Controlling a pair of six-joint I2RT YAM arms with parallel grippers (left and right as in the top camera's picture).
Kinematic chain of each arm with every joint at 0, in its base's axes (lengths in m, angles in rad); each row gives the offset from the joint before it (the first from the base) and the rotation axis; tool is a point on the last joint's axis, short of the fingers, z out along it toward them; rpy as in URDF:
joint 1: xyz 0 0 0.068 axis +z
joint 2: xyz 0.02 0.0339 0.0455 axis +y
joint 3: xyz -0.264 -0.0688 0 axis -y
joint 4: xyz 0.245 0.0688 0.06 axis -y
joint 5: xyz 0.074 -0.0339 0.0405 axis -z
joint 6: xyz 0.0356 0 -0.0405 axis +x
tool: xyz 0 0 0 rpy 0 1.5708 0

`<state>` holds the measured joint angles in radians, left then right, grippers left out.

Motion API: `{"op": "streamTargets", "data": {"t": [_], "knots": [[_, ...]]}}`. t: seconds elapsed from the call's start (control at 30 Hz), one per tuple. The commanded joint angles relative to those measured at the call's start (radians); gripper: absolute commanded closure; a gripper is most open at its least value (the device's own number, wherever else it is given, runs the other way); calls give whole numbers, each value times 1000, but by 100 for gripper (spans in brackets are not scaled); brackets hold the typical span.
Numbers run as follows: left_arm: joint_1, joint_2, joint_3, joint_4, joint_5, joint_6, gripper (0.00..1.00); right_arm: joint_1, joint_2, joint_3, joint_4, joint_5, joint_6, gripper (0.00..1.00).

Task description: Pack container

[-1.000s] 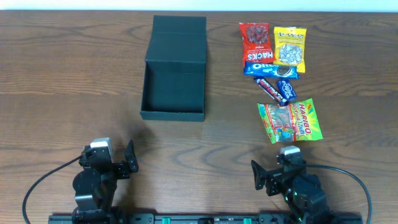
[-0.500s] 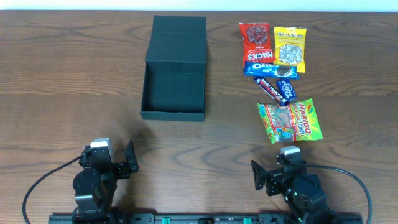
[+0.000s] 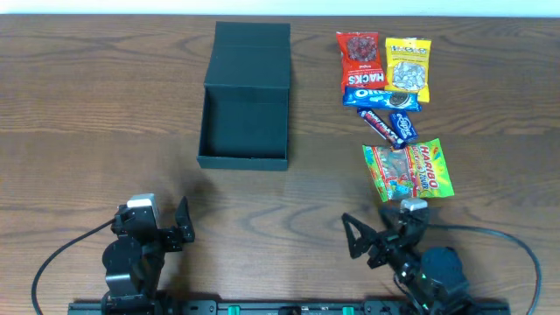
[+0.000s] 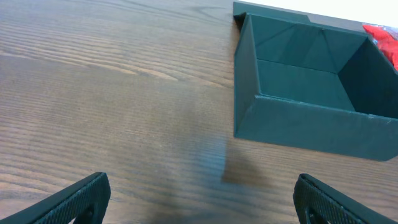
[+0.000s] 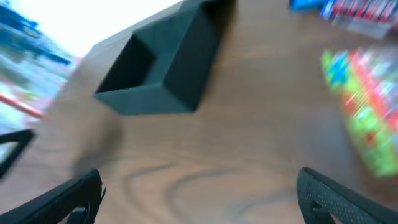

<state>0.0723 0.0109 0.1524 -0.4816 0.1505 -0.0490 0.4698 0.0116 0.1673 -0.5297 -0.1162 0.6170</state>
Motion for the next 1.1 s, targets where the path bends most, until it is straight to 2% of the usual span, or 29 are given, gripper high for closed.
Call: {"op": "streamTargets", "data": {"t": [0.0,0.13,0.23,0.33,0.4,0.57,0.7,0.9,0.97,1.07], "knots": [[6,-7,-17,0,6,-3,5,5,-6,-4,-5,-100,194,1],[6,-7,-17,0,6,-3,5,5,-6,-4,66,-130,198,1],[6,-7,-17,0,6,-3,5,5,6,-2,206,-252,148,1],[6,-7,-17,0,6,-3,5,5,67,39,294,-273,135,1],[6,-7,-17,0,6,-3,5,5,153,106,298,-254,88,1],[6,-7,-17,0,6,-3,5,5,574,397,190,-254,-56,1],[6,-7,-17,0,6,-3,5,1,787,536,125,-267,-76,1],[6,-7,-17,0,6,-3,5,0,925,589,189,-272,-81,1],[6,-7,-17,0,6,-3,5,-6,937,589,192,-271,-140,1],[6,-7,-17,4,5,-3,5,-40,946,589,126,-151,-170,1]]}}
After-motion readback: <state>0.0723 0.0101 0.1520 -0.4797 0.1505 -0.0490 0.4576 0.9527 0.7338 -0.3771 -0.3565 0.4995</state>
